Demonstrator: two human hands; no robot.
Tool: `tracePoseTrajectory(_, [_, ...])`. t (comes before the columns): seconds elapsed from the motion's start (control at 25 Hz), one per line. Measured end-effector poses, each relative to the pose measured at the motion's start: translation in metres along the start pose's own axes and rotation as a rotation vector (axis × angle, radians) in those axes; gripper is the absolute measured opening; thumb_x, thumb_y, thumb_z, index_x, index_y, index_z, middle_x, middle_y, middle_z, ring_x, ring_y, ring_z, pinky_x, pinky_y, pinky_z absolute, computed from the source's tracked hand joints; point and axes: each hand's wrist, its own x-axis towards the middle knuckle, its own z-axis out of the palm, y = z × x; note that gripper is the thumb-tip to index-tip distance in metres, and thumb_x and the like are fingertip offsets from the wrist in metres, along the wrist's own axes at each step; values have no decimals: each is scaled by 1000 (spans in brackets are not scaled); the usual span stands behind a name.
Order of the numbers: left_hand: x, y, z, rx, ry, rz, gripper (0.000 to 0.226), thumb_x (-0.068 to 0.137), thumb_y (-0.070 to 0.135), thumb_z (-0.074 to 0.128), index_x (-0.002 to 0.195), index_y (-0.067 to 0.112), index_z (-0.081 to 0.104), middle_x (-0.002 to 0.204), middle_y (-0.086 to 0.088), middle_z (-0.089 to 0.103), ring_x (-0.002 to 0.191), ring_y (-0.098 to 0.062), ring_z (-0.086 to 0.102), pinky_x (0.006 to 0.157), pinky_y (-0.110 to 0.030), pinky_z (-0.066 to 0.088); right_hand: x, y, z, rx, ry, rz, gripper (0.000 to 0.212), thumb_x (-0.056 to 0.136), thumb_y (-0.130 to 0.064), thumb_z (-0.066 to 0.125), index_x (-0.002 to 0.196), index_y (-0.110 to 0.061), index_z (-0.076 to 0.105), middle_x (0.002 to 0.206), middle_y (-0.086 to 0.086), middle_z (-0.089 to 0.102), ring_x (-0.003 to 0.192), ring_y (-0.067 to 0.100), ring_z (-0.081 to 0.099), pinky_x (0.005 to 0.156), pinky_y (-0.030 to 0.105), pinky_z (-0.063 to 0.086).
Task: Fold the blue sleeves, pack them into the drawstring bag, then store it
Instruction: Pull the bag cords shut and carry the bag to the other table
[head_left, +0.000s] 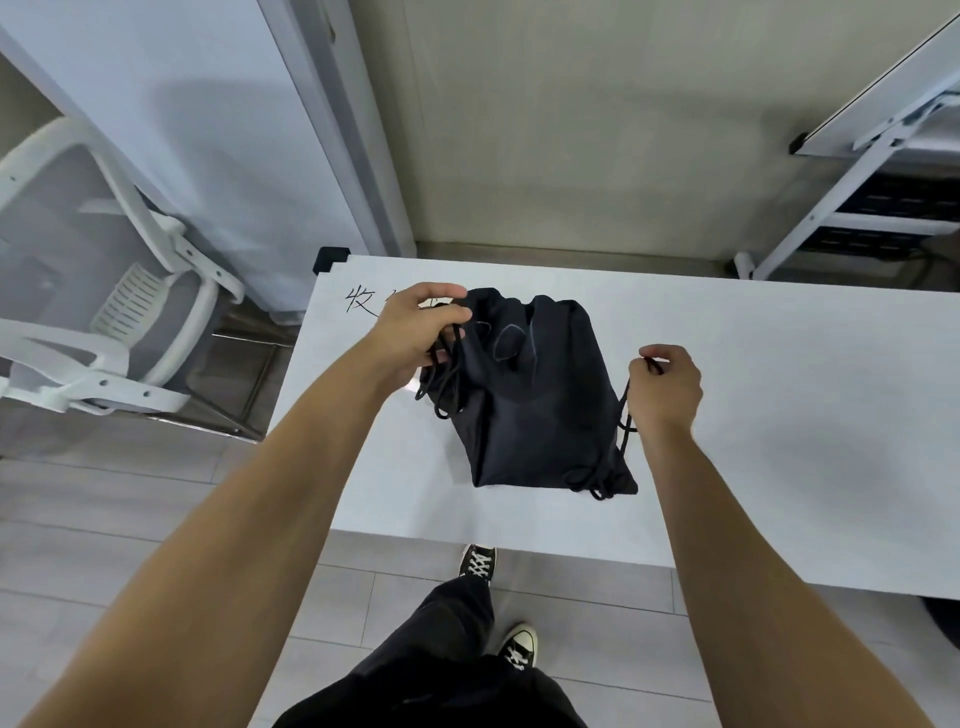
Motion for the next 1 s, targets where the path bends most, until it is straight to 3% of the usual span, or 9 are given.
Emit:
tracePoseTrajectory(0.16, [28,-37,-15,-236,247,-169,18,88,2,57,102,12,62,80,-11,62,62,-22,57,76,-43,58,11,24,15,-167,-27,11,27,93,-17,49,117,-24,59,105,-1,65,96,29,64,85,41,51])
tracePoseTrajectory(0.24, [41,-76,-31,29,408,-229,28,89,12,59,117,17,58,113,-15,64,73,-24,61,73,-36,56,10,41,18,-455,9,21,32,96,-23,51,127,-24,55,126,6,55,114,32,53,98,45,39])
tracePoseTrajectory(0.32, [43,-109,-42,403,481,-291,41,93,24,57,133,24,52,136,-14,48,102,-33,61,90,-39,51,4,60,15,-561,34,60,36,98,-28,49,134,-22,51,141,11,44,125,35,45,103,48,33])
tracePoseTrajectory(0.4, [41,-128,-40,452,464,-308,47,97,31,47,144,26,45,146,-11,40,122,-37,51,105,-44,42,-6,75,14,-443,-60,140,42,102,-37,40,140,-21,47,145,13,41,128,35,46,105,50,35])
tracePoseTrajectory(0.48, [40,-140,-32,391,307,-278,58,93,41,45,149,27,40,149,-8,42,128,-35,49,110,-45,38,-16,84,19,-312,-226,217,51,102,-47,34,145,-21,42,146,14,42,127,36,48,105,50,39])
tracePoseTrajectory(0.56, [36,-154,-25,434,124,-252,70,84,44,52,150,28,38,148,-4,48,128,-31,51,110,-45,41,-22,85,24,-274,-352,230,54,103,-50,30,146,-19,42,144,13,46,127,35,49,104,48,39])
tracePoseTrajectory(0.64, [35,-168,-23,594,35,-229,70,84,32,58,151,27,36,146,-4,50,126,-30,53,106,-46,46,-24,84,25,-310,-376,184,53,103,-48,30,143,-16,45,140,13,51,127,34,49,102,47,39])
tracePoseTrajectory(0.8, [22,-176,-24,981,143,-139,64,92,26,54,152,29,32,149,-12,38,125,-41,45,104,-52,43,-26,82,14,-474,-273,-11,49,102,-43,37,144,-20,45,137,12,54,128,35,47,103,48,41])
tracePoseTrajectory(1.0, [-21,-154,-14,1142,240,92,56,92,24,54,146,22,41,148,-13,40,128,-42,42,102,-51,39,-49,64,-5,-553,-181,-296,45,102,-35,44,144,-20,47,138,9,56,122,34,51,105,48,41])
